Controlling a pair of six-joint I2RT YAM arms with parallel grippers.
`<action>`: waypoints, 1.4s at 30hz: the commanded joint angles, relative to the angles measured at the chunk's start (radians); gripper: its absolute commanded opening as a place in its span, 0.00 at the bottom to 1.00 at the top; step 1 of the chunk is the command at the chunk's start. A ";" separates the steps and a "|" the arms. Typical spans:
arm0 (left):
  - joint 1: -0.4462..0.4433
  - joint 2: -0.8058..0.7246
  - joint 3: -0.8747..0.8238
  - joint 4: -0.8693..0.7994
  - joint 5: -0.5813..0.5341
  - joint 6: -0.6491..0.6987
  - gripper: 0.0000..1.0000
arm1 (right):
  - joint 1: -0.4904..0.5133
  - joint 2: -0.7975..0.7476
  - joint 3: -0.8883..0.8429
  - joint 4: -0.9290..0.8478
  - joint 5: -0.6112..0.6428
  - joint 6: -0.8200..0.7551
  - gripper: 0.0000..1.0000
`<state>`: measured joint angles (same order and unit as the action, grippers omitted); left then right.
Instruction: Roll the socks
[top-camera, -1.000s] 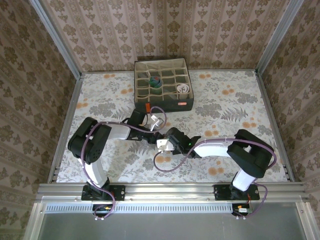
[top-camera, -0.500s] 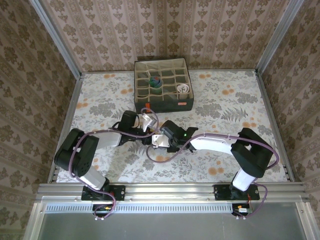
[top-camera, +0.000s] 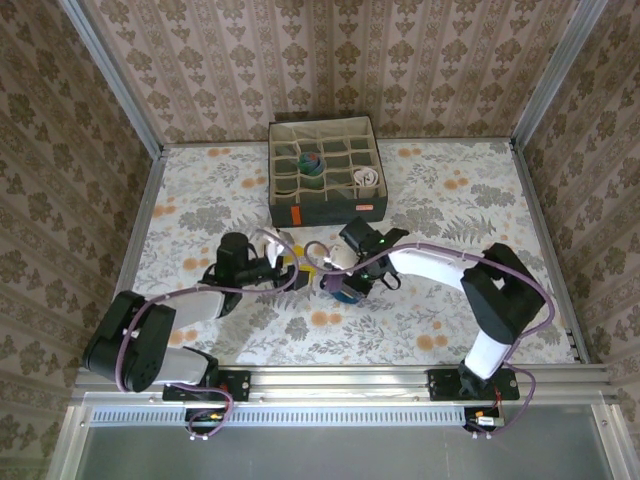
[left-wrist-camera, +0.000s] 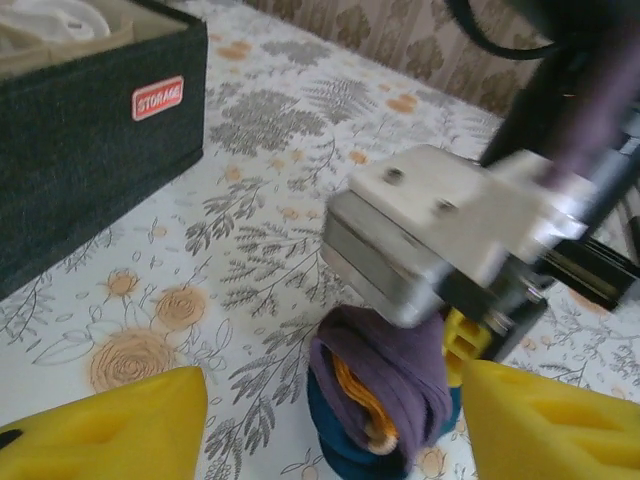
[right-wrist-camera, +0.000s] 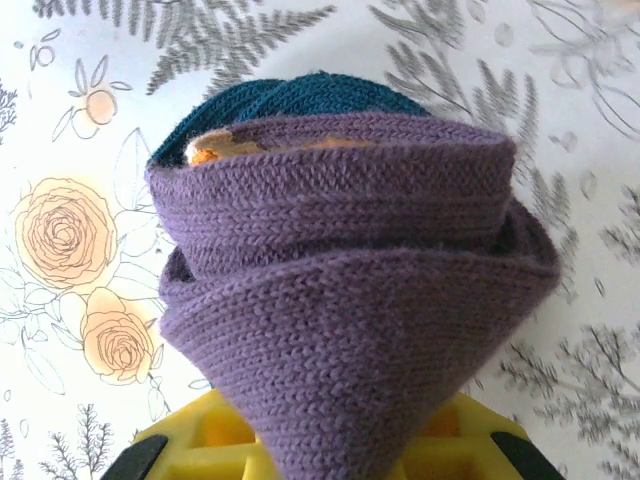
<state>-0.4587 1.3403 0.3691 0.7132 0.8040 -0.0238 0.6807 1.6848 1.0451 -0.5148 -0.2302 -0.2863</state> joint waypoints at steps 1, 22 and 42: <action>-0.019 -0.031 -0.006 0.070 0.063 0.049 0.74 | -0.035 -0.095 -0.019 0.052 -0.106 0.078 0.00; -0.119 -0.003 0.135 -0.041 0.194 0.068 0.76 | -0.100 -0.345 -0.057 0.153 -0.613 0.105 0.00; -0.097 -0.073 0.274 -0.208 0.423 0.072 0.39 | -0.089 -0.219 0.061 -0.051 -0.961 0.012 0.00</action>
<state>-0.5667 1.2907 0.5823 0.4683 1.2427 0.0532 0.5652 1.4445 1.0737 -0.4625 -1.0416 -0.2398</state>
